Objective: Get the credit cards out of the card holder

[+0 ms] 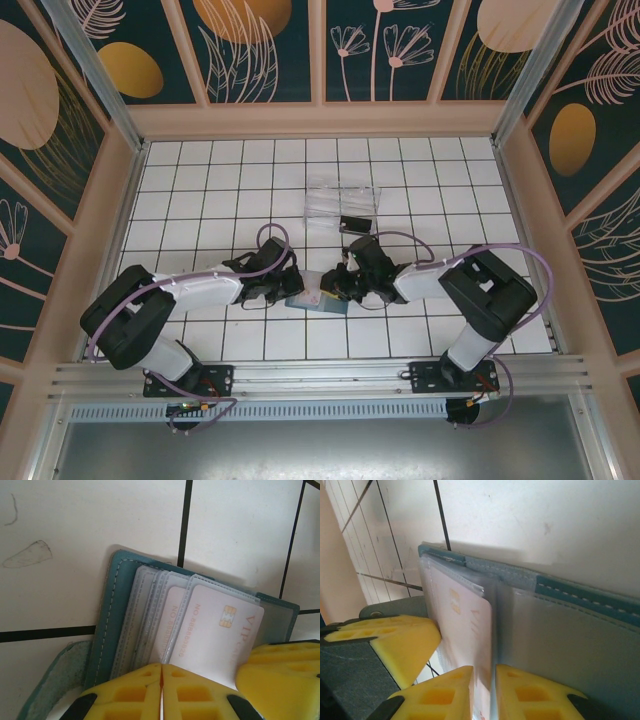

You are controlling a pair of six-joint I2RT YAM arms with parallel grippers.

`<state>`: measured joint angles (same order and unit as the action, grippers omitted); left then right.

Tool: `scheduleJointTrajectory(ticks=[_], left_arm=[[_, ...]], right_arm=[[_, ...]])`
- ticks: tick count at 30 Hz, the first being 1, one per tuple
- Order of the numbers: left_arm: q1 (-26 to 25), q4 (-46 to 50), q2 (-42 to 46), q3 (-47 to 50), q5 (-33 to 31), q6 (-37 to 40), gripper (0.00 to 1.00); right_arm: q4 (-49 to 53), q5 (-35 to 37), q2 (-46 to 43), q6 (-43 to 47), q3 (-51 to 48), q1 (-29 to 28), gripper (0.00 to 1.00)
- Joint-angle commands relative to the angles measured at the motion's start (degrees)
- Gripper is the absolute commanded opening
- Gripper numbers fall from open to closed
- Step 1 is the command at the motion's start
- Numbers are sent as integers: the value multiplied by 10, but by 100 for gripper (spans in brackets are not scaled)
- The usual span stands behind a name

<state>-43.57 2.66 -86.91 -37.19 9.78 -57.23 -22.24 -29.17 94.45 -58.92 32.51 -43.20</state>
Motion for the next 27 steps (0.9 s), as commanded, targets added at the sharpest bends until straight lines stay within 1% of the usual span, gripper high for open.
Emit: scheduleJointTrajectory(ticks=[1, 10, 17, 24, 27], left_arm=[[-2, 11, -15, 8, 8, 5, 9], [-2, 14, -14, 11, 2, 1, 9], [-2, 20, -15, 8, -3, 0, 9], [-2, 27, -12, 6, -6, -2, 9], [-2, 31, -12, 4, -8, -3, 9]], right_arm=[[-26, -10, 10, -4, 6, 3, 18], [-59, -10, 8, -13, -9, 6, 10], [-44, 3, -22, -10, -31, 15, 11], [-49, -2, -21, -7, -36, 15, 12], [-47, -1, -25, -6, -38, 15, 15]])
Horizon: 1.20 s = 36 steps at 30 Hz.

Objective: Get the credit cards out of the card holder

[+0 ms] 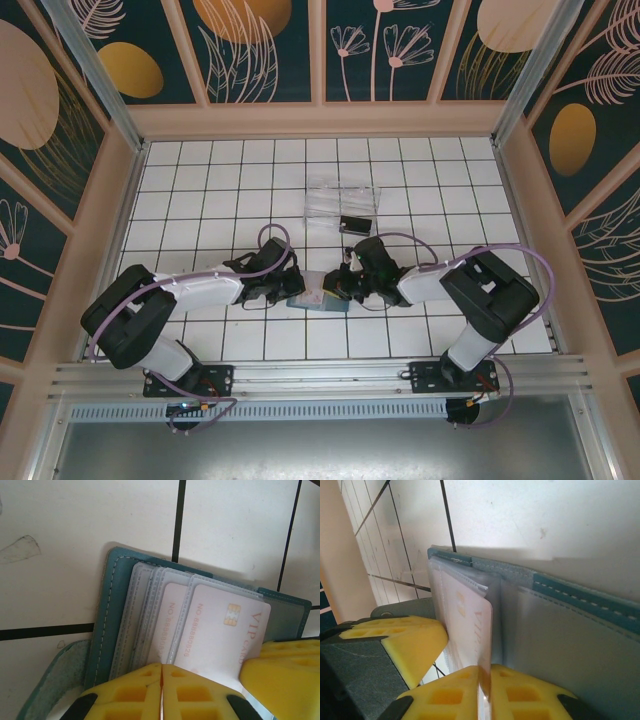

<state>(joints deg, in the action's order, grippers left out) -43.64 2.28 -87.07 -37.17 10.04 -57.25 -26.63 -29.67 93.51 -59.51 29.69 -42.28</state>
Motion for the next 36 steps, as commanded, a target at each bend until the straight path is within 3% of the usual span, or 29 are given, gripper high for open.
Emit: scheduleJointTrajectory(ticks=[1, 15, 30, 36], left_arm=[[-1, 35, -10, 4, -11, -2, 9], [-1, 36, -14, 2, -10, -2, 9], [-1, 39, -17, -5, -9, 0, 9], [-1, 40, -18, -7, -9, 0, 9]], right_arm=[[-2, 4, -17, 1, -10, 6, 15], [-1, 7, -28, -1, -16, 9, 10], [19, 15, -35, 5, -23, 16, 14], [13, 12, -35, 6, -23, 16, 11]])
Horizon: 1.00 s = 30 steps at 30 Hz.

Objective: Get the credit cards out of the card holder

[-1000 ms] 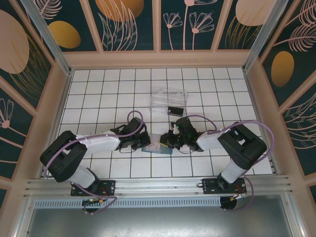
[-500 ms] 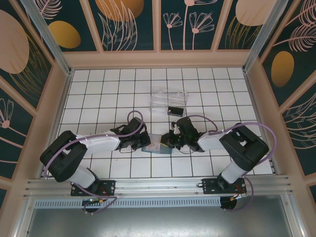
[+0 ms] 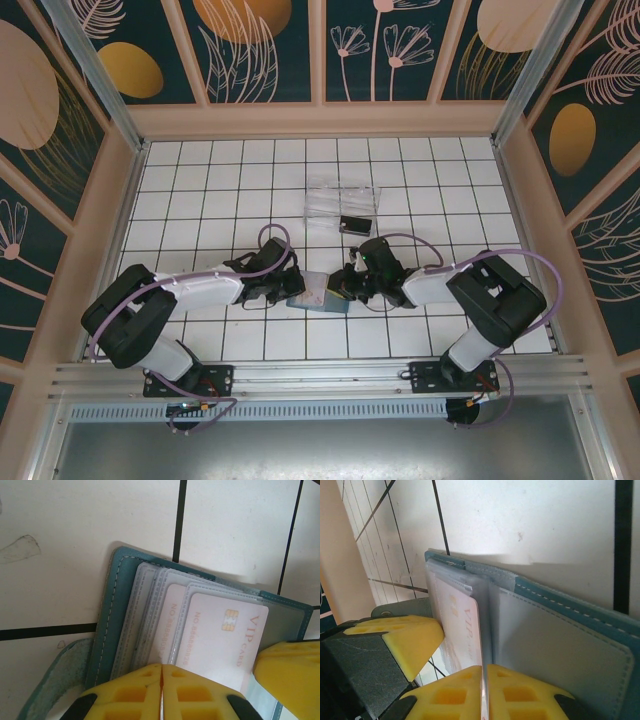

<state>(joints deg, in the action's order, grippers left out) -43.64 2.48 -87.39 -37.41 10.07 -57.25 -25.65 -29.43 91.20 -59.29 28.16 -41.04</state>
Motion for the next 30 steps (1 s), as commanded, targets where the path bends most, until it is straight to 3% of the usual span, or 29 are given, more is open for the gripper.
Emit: scheduleJointTrajectory(ticks=[1, 20, 30], left_arm=[[-1, 37, -15, -5, -9, 0, 9], [-1, 37, -20, -8, -1, 3, 9], [-1, 38, -19, -9, -1, 3, 10]], right_arm=[[-1, 7, -11, 4, -7, 3, 11], [-38, -16, 31, -2, 11, 3, 14], [-45, -19, 34, -3, 13, 3, 8]])
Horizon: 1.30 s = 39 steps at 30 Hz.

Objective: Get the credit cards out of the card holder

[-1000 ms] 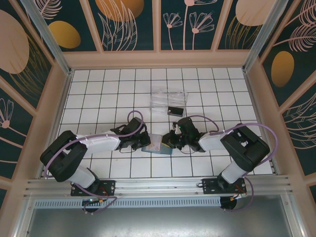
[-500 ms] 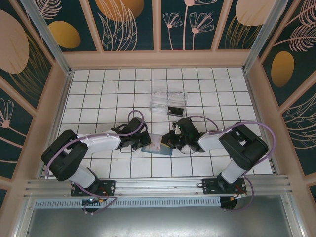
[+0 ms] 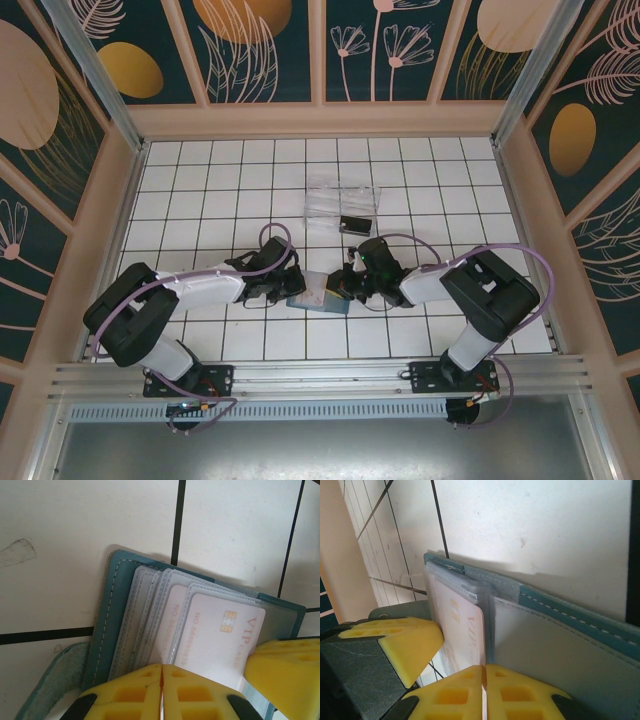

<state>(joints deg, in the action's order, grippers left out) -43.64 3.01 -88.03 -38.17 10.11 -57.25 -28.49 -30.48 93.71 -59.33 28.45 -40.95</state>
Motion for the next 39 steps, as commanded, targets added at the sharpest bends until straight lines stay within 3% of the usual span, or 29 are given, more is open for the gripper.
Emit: scheduleJointTrajectory(ticks=[1, 7, 17, 28, 39], left_arm=[[-1, 34, -13, -2, -1, 3, 10], [-3, 49, -17, -16, 2, 16, 13], [-14, 167, -49, -56, -85, 62, 13], [-15, 176, -57, -57, -85, 69, 13], [-15, 170, -56, -57, -80, 68, 13]], right_arm=[[-16, -10, 8, -1, 10, 3, 6], [-10, -12, 10, 4, 11, 2, 3], [-6, -10, 7, 4, 11, 3, 3], [20, 6, -24, 14, 8, 3, 0], [113, 33, -94, 55, -2, 20, 0]])
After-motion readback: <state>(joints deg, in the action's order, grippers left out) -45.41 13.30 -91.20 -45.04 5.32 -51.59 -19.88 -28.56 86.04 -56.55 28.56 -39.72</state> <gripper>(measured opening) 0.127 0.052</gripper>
